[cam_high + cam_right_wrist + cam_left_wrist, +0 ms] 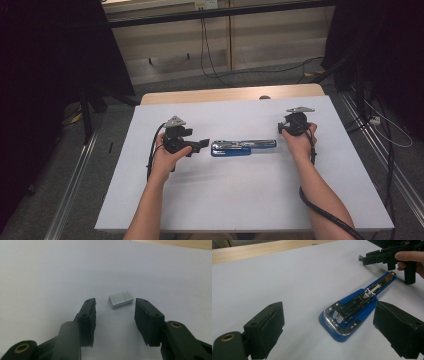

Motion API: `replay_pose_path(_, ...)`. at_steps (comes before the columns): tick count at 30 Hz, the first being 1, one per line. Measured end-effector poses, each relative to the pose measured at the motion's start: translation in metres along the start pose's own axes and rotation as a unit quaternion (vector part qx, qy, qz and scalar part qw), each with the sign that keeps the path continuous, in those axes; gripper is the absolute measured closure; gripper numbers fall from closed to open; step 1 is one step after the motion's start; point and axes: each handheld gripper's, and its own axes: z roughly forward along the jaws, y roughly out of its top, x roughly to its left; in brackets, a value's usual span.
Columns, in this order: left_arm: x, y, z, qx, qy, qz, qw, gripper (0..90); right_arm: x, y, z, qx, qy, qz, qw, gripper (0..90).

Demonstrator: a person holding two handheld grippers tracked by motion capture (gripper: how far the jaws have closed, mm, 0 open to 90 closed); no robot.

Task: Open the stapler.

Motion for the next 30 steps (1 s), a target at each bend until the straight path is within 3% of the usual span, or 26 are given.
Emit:
replay_pose_path(6,0.001,-0.001,0.003,0.003,-0.006,-0.007,1.0000,11.2,0.000,0.007,0.009,0.004,-0.013,0.028,0.9995,51.1)
replay_pose_path(17,0.001,-0.002,0.007,0.013,-0.005,-0.006,0.9999,12.5,0.001,0.013,0.016,0.004,-0.024,0.058,0.9980,54.4)
replay_pose_path(24,0.002,-0.003,0.007,0.017,-0.002,-0.005,0.9998,12.7,-0.002,0.013,0.016,0.005,-0.029,0.058,0.9979,64.4)
replay_pose_path(30,0.002,-0.004,0.008,0.020,0.001,-0.008,0.9998,12.8,-0.004,0.012,0.014,0.007,-0.022,0.052,0.9984,64.9)
